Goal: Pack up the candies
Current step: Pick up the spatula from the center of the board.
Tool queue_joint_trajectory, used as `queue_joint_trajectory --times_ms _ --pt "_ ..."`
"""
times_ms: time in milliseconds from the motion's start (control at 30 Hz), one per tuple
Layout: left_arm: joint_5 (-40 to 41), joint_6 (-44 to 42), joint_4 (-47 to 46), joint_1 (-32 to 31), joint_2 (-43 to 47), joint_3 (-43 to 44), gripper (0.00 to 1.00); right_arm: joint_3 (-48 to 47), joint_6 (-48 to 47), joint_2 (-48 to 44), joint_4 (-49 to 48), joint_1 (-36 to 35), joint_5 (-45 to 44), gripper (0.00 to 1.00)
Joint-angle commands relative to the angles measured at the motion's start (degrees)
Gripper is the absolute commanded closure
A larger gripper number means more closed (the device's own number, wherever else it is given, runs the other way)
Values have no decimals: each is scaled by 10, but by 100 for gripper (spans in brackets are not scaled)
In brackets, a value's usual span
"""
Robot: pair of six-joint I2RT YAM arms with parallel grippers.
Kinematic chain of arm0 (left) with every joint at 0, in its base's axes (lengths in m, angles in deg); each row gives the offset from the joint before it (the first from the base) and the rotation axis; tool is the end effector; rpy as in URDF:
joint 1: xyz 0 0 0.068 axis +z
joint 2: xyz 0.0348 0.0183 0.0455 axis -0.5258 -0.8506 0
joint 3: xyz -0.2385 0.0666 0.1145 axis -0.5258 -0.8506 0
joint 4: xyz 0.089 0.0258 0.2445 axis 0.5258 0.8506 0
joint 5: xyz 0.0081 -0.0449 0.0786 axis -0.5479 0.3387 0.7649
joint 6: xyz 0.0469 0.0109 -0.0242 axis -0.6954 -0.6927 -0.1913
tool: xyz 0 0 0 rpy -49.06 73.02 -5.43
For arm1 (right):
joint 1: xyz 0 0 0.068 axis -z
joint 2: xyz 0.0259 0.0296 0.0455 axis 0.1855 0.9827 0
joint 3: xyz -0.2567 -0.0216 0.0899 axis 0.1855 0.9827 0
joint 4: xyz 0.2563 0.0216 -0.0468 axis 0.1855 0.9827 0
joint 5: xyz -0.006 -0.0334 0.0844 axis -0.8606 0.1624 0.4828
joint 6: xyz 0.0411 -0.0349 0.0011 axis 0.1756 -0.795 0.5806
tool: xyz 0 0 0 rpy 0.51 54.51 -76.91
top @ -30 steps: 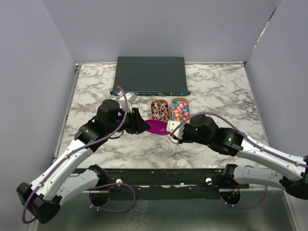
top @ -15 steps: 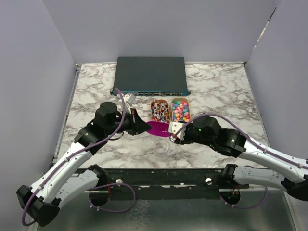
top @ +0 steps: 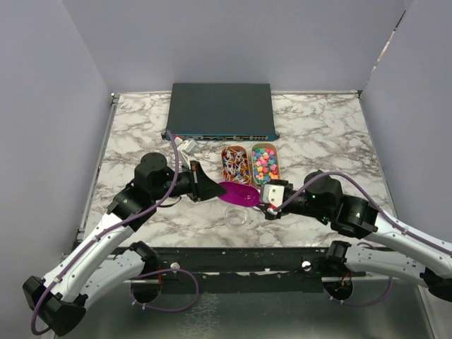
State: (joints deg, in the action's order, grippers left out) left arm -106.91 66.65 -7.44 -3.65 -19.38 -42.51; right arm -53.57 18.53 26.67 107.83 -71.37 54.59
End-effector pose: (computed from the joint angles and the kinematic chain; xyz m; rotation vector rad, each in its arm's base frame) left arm 0.1341 -0.1197 0.3352 0.3791 2.0067 -1.4324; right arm 0.0868 0.1619 0.3386 -1.4796 1.2477 0.4059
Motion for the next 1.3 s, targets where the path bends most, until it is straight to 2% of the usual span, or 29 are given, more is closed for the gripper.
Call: queue_joint_trajectory --times_ms 0,233,433,533,633,733,900,1000,1133,1200,1267 --pt "-36 26 -24 -4 -1 6 100 16 -7 -26 -5 -2 14 46" --pt "-36 40 -24 -4 -8 2 100 28 8 -50 -3 -2 5 48" --pt "-34 48 -29 -4 -10 2 100 33 19 -48 -13 -2 8 58" --pt "-34 53 -31 -4 -10 3 100 34 19 -48 -16 -2 5 69" --pt "-31 54 -31 -4 -10 1 100 36 24 -49 -23 -2 3 84" --pt "-25 55 -31 -4 -8 -4 100 40 33 -54 -36 -2 2 88" --pt "-16 55 -31 -4 -7 -14 100 54 55 -73 -72 -2 27 90" --pt "-11 56 -31 -4 -7 -22 100 62 66 -84 -93 -2 39 99" --pt "-9 55 -31 -4 -7 -27 100 71 82 -90 -116 -2 59 98" --pt "-9 55 -31 -4 -5 -27 100 71 87 -86 -117 -2 63 87" --pt "-10 55 -31 -4 -5 -26 100 71 88 -83 -118 -2 62 83"
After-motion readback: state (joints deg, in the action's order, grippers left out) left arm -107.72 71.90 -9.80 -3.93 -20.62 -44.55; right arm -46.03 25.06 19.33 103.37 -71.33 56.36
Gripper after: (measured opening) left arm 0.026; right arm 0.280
